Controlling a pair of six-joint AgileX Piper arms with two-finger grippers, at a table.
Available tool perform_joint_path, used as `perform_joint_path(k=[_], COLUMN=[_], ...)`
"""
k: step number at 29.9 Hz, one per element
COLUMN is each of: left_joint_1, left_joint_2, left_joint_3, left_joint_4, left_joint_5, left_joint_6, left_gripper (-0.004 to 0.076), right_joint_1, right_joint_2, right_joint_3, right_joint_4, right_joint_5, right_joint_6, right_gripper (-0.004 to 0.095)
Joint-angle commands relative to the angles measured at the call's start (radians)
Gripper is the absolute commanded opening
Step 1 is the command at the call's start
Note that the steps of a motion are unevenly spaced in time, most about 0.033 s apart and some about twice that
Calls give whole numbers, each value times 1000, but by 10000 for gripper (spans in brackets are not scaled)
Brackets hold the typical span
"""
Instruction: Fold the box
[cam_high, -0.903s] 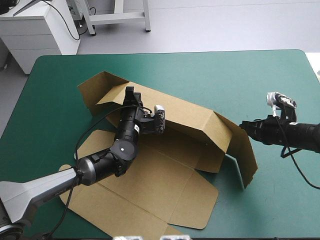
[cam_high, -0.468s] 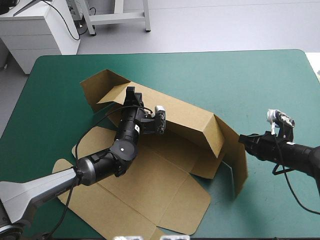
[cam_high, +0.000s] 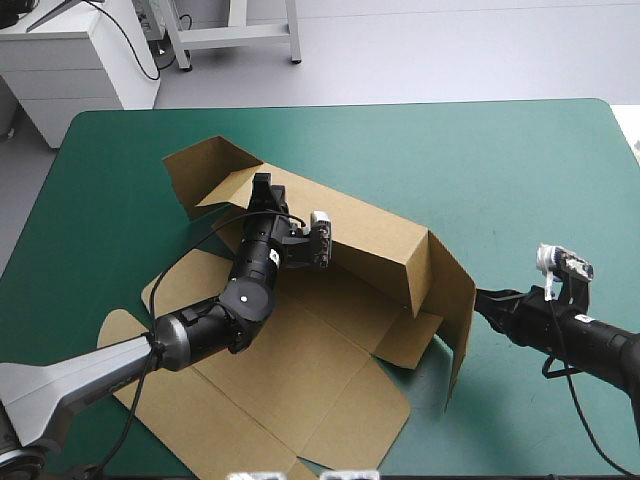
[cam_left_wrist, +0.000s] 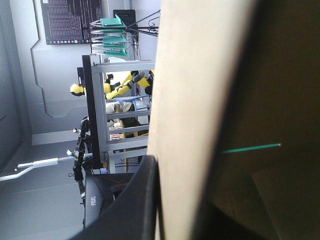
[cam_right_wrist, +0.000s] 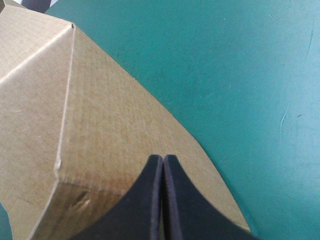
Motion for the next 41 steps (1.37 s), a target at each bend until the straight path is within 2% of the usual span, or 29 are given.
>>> perform_joint_path(k=[1, 6, 19, 27, 33, 41], left_joint_1=[-2, -2, -2, -2, -2, -2], left_joint_2=[-18, -18, -18, -18, -18, -18], left_joint_3=[-12, -22, -22, -22, -22, -22], left_joint_4=[-6, 49, 49, 49, 49, 49], left_joint_5=[3, 1, 1, -42, -42, -42], left_joint_6=[-66, -136, -138, -138, -138, -138], left_gripper=[-8, -8, -8, -8, -8, -8], right_joint_1=[2, 2, 2, 2, 2, 2], right_joint_2=[-61, -104, -103, -103, -97, -97], right_joint_3=[13, 76, 90, 90, 90, 62], right_joint_4=[75, 111, 195, 226, 220, 253], right_joint_5=[55, 48, 70, -1, -8, 66], right_joint_6=[-4, -56, -155, -247, -261, -252], right_gripper=[-18, -18, -17, -12, -10, -10])
